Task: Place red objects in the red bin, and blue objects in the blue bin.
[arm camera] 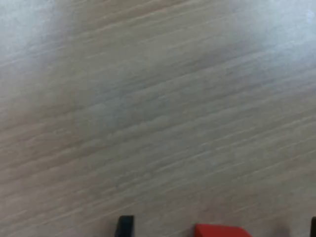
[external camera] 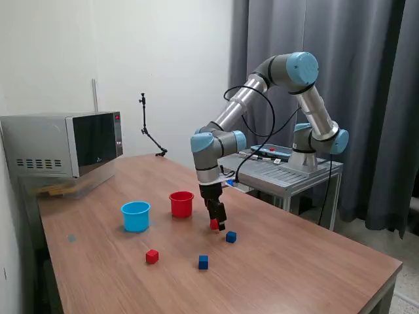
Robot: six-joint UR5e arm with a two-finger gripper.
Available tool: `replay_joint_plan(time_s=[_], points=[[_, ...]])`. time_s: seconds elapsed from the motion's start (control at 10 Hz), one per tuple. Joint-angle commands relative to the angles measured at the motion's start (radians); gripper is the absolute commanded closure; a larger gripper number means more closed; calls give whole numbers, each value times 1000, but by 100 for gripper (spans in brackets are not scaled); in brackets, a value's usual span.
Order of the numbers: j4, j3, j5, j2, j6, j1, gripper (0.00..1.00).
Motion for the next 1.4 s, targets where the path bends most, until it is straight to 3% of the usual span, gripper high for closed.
replay_joint_plan(time_s=[0.0, 0.3, 0.5, 0.8, 1.3], points=[[-99, 37, -6, 0, -1, 2, 0], [-145, 38, -9, 0, 0, 2, 0], [-146, 38, -49, 0, -1, 2, 0], [-144, 40, -66, -22, -1, -1, 0], [-139, 57, -63, -32, 0, 0, 0]])
